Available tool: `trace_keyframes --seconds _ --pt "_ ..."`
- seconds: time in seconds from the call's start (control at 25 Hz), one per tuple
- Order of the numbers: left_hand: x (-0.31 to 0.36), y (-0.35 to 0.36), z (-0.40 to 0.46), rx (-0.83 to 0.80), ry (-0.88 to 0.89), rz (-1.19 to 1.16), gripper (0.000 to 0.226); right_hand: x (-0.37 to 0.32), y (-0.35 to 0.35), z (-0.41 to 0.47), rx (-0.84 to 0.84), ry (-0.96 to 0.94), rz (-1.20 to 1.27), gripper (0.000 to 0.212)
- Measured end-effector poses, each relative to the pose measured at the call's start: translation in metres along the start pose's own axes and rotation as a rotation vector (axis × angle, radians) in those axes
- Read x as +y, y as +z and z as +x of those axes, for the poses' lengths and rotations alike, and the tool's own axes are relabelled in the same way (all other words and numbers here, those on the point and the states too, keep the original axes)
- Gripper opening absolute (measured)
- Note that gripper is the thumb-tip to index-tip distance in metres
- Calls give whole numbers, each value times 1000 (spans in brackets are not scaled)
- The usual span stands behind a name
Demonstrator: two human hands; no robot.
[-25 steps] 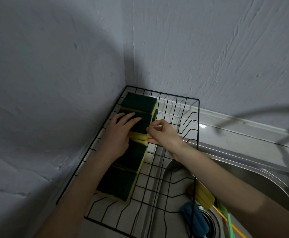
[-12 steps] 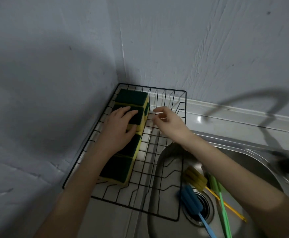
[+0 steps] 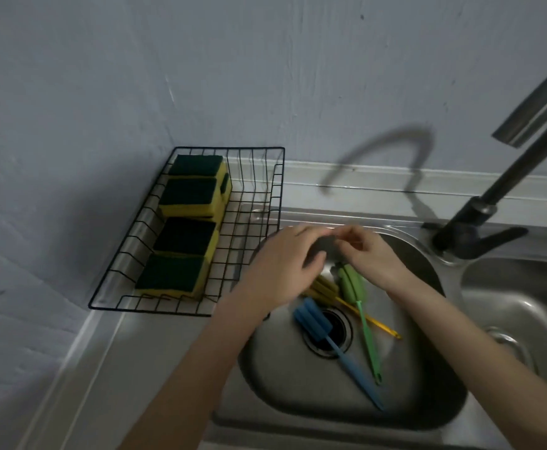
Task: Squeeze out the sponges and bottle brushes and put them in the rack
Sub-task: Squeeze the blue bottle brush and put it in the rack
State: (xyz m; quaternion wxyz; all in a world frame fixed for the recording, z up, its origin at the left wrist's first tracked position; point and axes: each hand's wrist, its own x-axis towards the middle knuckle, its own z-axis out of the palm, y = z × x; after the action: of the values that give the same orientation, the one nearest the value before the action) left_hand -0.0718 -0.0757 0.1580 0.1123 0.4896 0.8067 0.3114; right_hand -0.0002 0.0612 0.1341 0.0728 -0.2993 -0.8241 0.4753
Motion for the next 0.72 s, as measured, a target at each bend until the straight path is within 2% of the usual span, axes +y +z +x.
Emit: trace_keyframes --seconds 0.16,0.44,0.6,0.72 --pt "7 56 -9 -157 3 -35 38 43 -7 -19 -33 122 -50 22" --pt "-36 138 -15 -419 -176 52 40 120 19 -22 -200 380 -203 30" --pt "-66 173 -22 -592 -211 161 53 150 43 -23 -300 403 -388 32" --pt "-80 189 -25 -637 -228 214 59 171 61 -26 -436 396 -456 32"
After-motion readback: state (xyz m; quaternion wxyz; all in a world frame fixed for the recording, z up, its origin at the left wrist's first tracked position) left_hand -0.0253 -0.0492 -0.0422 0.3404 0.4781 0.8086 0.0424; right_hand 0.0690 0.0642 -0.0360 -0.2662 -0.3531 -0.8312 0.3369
